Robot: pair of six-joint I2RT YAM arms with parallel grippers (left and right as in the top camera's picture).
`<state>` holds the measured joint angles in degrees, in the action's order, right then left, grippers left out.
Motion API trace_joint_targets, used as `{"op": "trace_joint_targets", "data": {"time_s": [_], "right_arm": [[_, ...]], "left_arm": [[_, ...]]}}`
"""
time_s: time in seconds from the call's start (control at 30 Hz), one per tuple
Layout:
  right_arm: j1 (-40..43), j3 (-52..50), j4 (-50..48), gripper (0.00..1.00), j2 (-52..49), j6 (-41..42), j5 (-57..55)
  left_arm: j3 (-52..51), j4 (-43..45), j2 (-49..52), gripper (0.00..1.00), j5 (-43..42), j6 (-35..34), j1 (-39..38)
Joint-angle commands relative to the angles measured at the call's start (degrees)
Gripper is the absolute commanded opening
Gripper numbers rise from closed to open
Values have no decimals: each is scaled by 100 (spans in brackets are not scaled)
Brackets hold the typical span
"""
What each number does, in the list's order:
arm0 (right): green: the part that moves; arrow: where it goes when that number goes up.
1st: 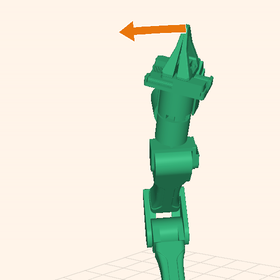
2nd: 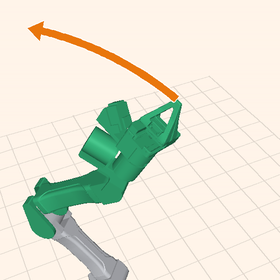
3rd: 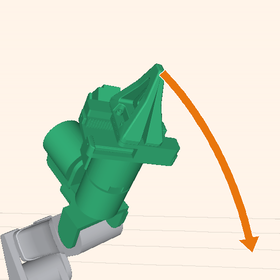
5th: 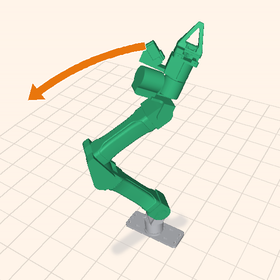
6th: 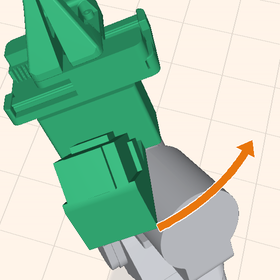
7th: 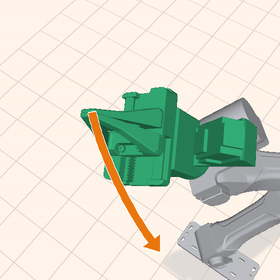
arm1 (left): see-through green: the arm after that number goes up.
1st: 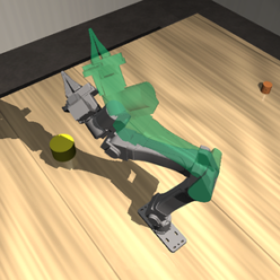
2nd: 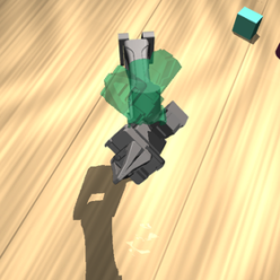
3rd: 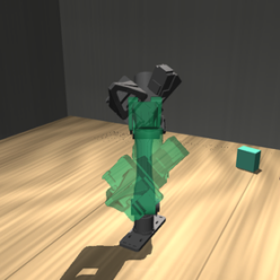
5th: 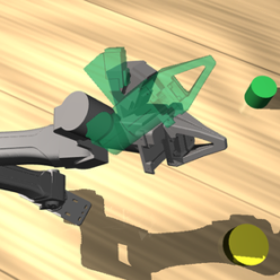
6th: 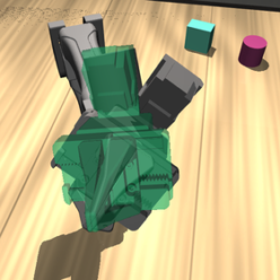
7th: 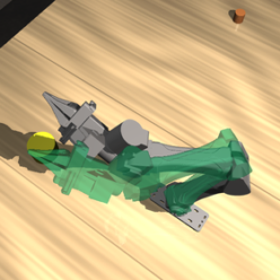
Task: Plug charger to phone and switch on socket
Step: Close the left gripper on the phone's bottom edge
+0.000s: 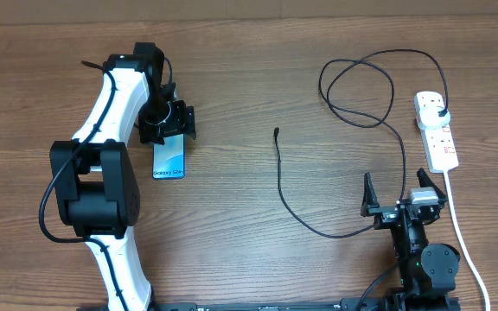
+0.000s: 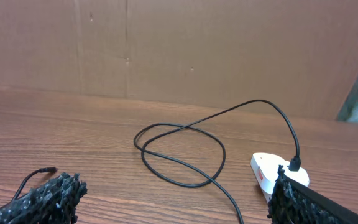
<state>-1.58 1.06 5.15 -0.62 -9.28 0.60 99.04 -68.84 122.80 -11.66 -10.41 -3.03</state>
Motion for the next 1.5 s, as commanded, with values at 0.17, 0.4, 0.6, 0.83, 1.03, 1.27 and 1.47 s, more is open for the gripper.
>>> {"op": "trace_joint_targets", "data": {"time_s": [0.17,0.4,0.6,0.83,1.03,1.27,1.47], "right_arm": [[-28,-61,-37,100,46,-22,-55],[-28,-61,-37,100,46,-22,-55],[-28,-61,-37,100,46,-22,-55],[-28,-61,-37,100,46,-22,-55],[-28,-61,-37,100,46,-22,-55],[-28,-61,-37,100,46,-22,-55],[-28,-61,-37,100,46,-22,-55]], "left_arm": [[55,160,-31,91,1244,-116,0],[-538,562,-28,97,1432,-118,0],[-872,890,-28,98,1016,28,-11],[-909,918,-28,97,1034,146,-11],[-1268,1283,-28,96,1032,166,-11],[-1672,1646,-28,93,1058,271,-11],[-1720,1755,-28,86,1056,271,-11]]}}
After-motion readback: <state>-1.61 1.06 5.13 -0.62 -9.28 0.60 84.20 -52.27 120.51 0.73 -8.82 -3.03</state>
